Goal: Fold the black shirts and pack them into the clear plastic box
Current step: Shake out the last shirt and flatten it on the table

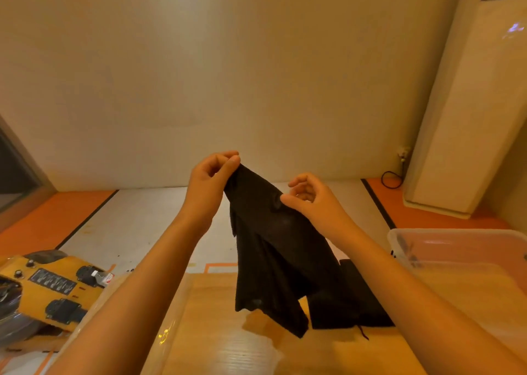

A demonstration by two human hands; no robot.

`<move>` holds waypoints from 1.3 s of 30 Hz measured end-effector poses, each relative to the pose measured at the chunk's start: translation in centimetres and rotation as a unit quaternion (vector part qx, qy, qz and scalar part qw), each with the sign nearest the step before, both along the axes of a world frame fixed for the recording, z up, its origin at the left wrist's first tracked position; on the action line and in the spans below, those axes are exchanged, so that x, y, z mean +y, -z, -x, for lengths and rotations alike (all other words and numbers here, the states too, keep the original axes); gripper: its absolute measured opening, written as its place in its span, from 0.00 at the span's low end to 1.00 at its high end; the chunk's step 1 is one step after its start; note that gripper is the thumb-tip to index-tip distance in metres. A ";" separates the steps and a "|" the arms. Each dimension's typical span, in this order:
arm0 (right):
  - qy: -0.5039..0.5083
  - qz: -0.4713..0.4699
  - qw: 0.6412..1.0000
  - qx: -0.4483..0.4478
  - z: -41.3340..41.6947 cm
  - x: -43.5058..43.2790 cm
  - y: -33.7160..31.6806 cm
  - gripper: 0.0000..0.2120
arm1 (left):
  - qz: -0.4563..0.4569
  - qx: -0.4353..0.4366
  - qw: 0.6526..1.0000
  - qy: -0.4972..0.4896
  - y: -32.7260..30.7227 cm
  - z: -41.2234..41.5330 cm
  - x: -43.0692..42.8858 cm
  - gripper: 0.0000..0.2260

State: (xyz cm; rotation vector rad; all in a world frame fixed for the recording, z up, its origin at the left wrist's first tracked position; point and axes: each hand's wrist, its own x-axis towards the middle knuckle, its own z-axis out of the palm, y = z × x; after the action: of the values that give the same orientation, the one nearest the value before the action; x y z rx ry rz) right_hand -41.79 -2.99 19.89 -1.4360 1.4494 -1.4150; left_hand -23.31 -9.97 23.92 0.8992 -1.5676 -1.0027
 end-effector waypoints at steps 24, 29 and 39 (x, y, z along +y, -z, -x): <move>0.076 0.062 0.989 -0.114 -0.6 -4.7 -8.3 0.05 | -0.027 -0.059 0.981 0.185 -3.8 -0.1 -1.6 0.09; 0.075 0.102 0.983 -0.133 -0.4 -6.2 -8.6 0.06 | 0.027 -0.052 0.990 0.130 -5.5 -2.3 -4.2 0.07; 0.156 0.133 0.972 -0.112 1.0 -7.8 -10.1 0.07 | 0.141 -0.091 0.986 0.014 -7.5 -6.0 -9.1 0.09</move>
State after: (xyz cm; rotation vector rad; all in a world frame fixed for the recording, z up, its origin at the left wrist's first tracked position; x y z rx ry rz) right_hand -42.75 -10.80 30.01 -1.1852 1.4229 -1.9627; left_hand -17.30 -19.06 31.46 0.7885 -1.8268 -0.7097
